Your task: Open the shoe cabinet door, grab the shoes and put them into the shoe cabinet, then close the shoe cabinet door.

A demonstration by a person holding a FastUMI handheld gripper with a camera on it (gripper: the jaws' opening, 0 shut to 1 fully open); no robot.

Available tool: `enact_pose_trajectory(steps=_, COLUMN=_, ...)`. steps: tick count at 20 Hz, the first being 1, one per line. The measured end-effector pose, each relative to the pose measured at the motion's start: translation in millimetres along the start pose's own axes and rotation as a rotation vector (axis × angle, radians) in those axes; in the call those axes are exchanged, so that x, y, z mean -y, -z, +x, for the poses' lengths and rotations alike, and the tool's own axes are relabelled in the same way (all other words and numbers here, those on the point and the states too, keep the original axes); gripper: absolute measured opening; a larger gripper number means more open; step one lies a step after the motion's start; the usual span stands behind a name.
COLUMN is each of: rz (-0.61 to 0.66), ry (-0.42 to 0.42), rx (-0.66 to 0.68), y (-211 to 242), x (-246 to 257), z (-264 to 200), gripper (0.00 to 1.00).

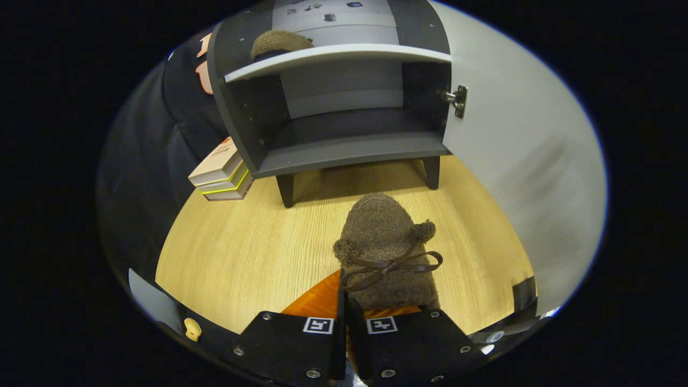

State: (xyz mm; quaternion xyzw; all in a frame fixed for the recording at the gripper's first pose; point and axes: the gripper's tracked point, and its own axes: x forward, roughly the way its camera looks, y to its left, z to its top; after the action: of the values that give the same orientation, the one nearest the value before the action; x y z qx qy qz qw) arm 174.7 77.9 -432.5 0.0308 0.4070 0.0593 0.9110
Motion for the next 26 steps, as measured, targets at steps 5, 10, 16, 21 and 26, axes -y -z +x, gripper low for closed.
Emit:
enact_pose_trajectory(steps=5, rz=-0.022, ry=-0.004, rx=0.097, y=-66, x=5, z=-50, gripper=0.08)
enact_pose_trajectory(steps=10, rz=-0.048, ry=-0.008, rx=0.189, y=-129, x=-2, z=-67, gripper=0.08)
enact_pose_trajectory(steps=16, rz=-0.077, ry=-0.013, rx=0.268, y=-198, x=-9, z=-71, gripper=0.08)
enact_pose_trajectory(steps=21, rz=-0.071, ry=-0.044, rx=0.337, y=-271, x=-15, z=-66, gripper=0.08)
enact_pose_trajectory(steps=26, rz=-0.101, ry=-0.044, rx=0.359, y=-333, x=-18, z=-47, gripper=0.08)
